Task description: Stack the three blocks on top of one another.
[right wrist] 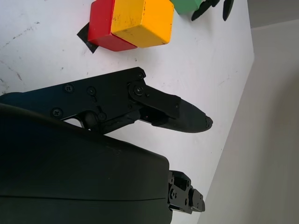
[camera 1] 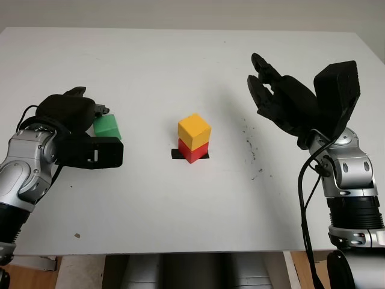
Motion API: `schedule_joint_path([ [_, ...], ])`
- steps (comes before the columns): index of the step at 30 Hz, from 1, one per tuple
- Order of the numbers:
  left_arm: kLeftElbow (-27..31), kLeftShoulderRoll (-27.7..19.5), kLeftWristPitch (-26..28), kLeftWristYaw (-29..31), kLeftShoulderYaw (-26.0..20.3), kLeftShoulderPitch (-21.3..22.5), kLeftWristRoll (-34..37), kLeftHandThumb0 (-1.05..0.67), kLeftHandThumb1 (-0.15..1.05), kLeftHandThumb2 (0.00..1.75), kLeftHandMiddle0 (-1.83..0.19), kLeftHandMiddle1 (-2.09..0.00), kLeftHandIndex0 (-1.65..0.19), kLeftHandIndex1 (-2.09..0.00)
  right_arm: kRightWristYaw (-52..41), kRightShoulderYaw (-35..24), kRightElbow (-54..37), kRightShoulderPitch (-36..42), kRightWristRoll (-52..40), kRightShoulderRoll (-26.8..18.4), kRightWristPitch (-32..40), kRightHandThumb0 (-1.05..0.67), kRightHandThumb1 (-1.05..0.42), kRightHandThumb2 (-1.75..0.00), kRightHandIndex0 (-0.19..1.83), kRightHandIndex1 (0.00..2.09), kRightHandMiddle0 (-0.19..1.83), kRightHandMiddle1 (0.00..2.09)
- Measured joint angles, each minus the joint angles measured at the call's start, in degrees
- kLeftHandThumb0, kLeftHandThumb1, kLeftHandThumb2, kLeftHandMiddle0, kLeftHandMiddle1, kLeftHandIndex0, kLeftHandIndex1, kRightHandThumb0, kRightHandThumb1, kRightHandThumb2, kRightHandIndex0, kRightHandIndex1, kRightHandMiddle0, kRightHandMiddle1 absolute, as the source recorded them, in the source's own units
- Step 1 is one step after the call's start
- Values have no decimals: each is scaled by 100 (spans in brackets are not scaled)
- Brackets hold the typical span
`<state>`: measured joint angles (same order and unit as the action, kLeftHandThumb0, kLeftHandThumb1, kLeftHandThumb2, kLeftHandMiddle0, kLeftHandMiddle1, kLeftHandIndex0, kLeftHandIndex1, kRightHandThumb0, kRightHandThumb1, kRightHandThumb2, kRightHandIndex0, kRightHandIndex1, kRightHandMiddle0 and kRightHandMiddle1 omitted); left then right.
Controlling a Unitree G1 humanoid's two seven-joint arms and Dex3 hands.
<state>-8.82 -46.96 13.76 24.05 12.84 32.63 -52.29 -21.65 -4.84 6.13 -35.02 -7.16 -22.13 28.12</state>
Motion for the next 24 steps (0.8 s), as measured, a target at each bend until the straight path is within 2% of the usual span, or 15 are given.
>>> schedule_joint_path([
  [5, -12, 21, -7, -51, 0, 1, -3, -70, 104, 6, -13, -6, -3, -152, -14, -8, -64, 24, -21, -10, 4, -53, -105, -69, -19, 0, -19, 0],
  [9, -90, 35, 17, -72, 0, 9, -6, -69, 105, 6, -13, -6, -4, -153, 2, -23, -139, 42, -45, -10, 32, -54, -105, -66, -19, 0, -19, 0],
  [14, -202, 123, -13, -220, -14, 9, 114, -60, 105, 14, -16, -6, -7, -124, 13, -25, -159, 43, -49, -10, 89, -52, -105, -67, -19, 0, -19, 0],
  [17, -220, 196, -61, -330, -128, 9, 453, -50, 105, 18, -16, -6, -13, -112, 20, -25, -160, 43, -49, -10, 93, -51, -105, -66, -19, 0, -19, 0],
  [21, -379, 391, -159, -537, -484, 9, 1169, -32, 105, 21, -27, -9, -16, -124, 68, -26, -162, 44, -49, -9, 99, -50, -105, -67, -19, 0, -19, 0],
  [24, -542, 490, -213, -815, -692, 9, 1522, -29, 105, 21, -32, -8, -11, -145, 139, -32, -171, 44, -47, -9, 150, -49, -105, -66, -19, 0, -19, 0],
])
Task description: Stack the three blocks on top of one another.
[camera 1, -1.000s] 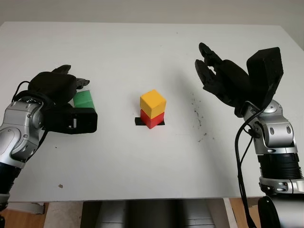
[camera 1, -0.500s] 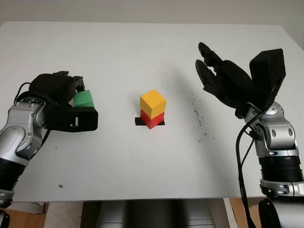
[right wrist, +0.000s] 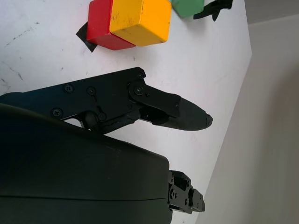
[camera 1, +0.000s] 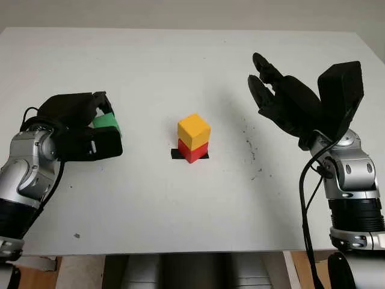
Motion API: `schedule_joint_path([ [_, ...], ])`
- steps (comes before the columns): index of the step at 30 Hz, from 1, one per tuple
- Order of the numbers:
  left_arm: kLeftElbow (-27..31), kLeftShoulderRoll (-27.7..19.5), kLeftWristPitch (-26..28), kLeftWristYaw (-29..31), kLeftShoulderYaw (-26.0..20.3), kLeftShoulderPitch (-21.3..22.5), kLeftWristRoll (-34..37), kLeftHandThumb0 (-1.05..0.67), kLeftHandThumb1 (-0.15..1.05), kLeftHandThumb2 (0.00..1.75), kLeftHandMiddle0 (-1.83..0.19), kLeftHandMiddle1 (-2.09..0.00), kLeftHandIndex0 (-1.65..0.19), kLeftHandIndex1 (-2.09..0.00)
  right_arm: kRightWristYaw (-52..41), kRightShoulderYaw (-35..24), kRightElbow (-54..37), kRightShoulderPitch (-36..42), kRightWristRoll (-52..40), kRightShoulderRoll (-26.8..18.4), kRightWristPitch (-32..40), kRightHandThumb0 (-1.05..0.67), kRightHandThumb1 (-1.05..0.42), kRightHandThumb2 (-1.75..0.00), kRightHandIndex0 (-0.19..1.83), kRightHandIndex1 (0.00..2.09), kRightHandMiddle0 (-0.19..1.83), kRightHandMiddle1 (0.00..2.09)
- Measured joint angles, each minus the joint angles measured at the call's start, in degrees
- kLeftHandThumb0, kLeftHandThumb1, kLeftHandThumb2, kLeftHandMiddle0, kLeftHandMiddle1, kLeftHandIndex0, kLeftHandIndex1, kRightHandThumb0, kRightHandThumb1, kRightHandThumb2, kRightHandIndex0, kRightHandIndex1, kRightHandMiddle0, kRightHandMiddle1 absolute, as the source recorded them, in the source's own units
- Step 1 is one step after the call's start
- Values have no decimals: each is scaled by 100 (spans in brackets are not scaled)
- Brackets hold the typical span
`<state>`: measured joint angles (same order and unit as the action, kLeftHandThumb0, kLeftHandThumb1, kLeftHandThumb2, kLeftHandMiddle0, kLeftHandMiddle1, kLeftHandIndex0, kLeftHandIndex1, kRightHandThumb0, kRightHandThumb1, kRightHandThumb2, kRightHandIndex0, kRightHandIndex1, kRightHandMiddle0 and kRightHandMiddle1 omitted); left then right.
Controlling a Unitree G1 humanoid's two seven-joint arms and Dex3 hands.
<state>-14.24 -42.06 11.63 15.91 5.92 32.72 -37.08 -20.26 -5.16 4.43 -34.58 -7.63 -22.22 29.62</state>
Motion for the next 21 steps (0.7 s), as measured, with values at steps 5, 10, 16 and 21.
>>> schedule_joint_path([
  [5, -230, 110, -267, -175, -333, 1, 786, -30, 105, 19, -30, -6, -7, -162, -39, 16, -4, 0, 5, 0, -2, -45, -105, -70, -19, 0, -19, 0],
  [10, -284, 170, -84, 29, -643, 40, 1491, -33, 105, 15, -31, -6, -10, -162, -101, 25, 0, 6, 22, 0, -198, -46, -105, -70, -19, 0, -19, 0],
  [16, -71, 73, 158, 154, -582, 54, 1345, -31, 105, 13, -31, -6, -10, -161, -114, 24, 0, 14, 19, 3, -207, -46, -105, -71, -19, 0, -19, 0],
  [21, 173, 12, 159, 264, -551, 55, 1334, -31, 105, 12, -31, -6, -17, -164, -129, 33, 0, 43, 21, 3, -203, -44, -105, -72, -19, 0, -19, 0],
])
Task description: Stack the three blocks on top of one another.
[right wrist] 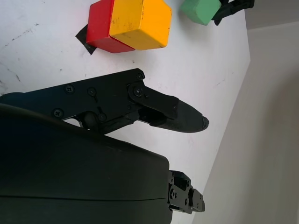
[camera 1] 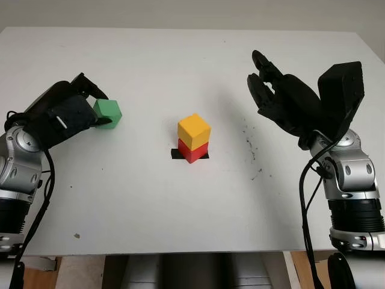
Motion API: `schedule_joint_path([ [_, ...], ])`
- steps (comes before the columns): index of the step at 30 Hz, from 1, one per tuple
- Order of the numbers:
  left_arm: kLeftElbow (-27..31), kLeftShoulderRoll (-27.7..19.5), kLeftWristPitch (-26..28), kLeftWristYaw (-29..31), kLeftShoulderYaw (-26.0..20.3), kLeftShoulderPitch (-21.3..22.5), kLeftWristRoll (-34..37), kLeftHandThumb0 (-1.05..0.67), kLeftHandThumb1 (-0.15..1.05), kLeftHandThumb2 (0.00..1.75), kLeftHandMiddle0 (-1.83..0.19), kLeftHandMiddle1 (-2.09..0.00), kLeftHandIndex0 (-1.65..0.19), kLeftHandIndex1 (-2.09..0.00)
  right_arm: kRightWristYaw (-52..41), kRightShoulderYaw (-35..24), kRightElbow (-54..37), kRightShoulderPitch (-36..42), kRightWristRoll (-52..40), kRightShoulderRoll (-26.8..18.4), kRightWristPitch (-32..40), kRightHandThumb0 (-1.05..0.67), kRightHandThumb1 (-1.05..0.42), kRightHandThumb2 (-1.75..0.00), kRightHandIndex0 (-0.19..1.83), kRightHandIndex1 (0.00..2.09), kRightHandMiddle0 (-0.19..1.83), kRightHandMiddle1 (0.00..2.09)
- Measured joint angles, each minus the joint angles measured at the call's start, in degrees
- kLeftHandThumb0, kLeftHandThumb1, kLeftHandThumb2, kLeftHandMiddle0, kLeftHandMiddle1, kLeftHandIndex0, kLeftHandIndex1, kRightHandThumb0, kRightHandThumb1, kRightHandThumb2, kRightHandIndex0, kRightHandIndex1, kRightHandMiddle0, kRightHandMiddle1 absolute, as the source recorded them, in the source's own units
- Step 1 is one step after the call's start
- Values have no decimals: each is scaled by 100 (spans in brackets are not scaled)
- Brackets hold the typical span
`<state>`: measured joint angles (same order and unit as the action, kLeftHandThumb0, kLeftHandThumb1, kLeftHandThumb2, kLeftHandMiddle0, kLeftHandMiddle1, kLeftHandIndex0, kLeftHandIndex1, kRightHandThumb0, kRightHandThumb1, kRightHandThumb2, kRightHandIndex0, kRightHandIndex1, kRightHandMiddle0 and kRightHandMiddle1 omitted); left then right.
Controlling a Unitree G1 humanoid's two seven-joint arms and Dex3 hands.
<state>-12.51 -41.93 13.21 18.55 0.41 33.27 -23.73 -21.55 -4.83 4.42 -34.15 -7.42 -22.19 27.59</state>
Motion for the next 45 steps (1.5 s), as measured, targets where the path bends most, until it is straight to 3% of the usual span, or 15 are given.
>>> schedule_joint_path([
  [10, 834, 42, -101, 330, -130, 222, 529, -35, 105, 14, -28, -5, -17, -164, 10, 2, 8, 7, -25, 87, -18, -43, -105, -74, -19, 0, -19, 0],
  [19, 1887, 1030, 488, 293, -263, 104, 1535, -37, 105, 11, -29, -5, -21, -162, 14, 12, 7, 61, -32, 124, 19, -46, -105, -74, -19, 0, -19, 0],
  [27, 2387, 1477, 1026, 210, -342, 56, 2153, -41, 105, 17, -22, -3, -20, -166, -71, 29, 8, 78, -33, 123, 14, -46, -105, -74, -19, 0, -19, 0],
  [35, 2654, 1596, 1273, 325, -316, 49, 2525, -40, 105, 16, -24, -5, -20, -161, -50, 28, 8, 81, -36, 127, 20, -48, -105, -71, -19, 0, -19, 0],
  [45, 2574, 1631, 1486, 449, -88, 54, 2599, -41, 105, 14, -23, -5, -25, -161, 28, 26, 8, 81, -49, 151, 38, -47, -105, -72, -19, 0, -19, 0],
])
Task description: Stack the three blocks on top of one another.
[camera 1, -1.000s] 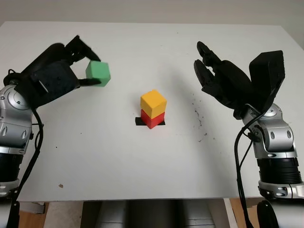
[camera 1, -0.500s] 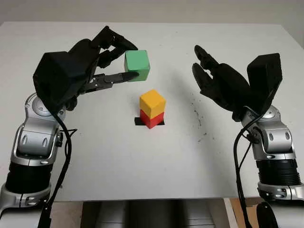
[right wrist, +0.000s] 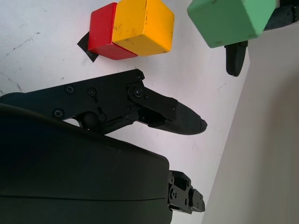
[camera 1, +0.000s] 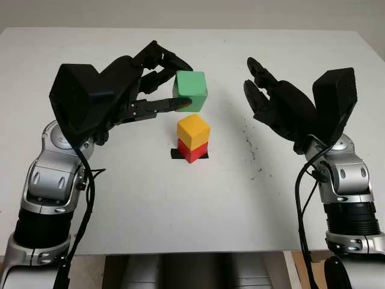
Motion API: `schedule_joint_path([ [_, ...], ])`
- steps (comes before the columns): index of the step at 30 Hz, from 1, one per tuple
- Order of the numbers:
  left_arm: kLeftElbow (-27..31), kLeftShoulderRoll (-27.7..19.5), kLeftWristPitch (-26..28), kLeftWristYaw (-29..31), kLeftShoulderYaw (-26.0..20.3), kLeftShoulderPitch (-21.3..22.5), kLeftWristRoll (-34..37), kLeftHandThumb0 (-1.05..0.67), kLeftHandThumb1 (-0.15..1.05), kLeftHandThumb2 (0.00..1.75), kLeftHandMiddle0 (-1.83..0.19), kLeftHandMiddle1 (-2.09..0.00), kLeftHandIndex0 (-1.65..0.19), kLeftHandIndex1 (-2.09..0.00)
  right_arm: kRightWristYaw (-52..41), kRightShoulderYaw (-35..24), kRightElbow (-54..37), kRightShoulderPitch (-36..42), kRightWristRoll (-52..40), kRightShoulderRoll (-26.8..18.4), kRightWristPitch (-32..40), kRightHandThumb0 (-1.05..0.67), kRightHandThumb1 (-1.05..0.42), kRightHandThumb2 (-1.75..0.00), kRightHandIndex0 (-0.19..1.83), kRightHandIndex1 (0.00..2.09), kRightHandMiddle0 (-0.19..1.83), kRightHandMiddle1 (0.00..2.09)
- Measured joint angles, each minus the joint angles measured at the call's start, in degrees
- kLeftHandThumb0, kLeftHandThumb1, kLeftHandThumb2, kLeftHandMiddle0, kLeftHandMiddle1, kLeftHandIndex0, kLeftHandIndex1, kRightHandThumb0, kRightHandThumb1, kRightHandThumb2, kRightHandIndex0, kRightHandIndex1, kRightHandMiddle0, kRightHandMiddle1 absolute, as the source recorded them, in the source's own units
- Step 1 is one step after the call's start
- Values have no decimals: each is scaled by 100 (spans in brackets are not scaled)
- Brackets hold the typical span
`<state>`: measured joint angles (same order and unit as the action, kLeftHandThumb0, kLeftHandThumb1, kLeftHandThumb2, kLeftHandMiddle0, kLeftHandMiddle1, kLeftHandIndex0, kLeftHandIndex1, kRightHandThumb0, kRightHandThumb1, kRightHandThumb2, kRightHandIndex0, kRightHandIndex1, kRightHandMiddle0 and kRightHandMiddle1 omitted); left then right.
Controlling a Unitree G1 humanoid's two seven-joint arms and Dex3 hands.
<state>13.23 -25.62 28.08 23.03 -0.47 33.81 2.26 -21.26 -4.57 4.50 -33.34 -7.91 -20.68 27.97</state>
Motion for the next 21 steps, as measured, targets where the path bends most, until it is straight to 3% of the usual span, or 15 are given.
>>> schedule_joint_path([
  [21, -226, 100, 507, 56, 257, 48, 0, -44, 105, 14, -23, -6, -33, -171, 27, -4, -2, 2, -17, 4, 31, -47, -105, -71, -19, 0, -19, 0],
])
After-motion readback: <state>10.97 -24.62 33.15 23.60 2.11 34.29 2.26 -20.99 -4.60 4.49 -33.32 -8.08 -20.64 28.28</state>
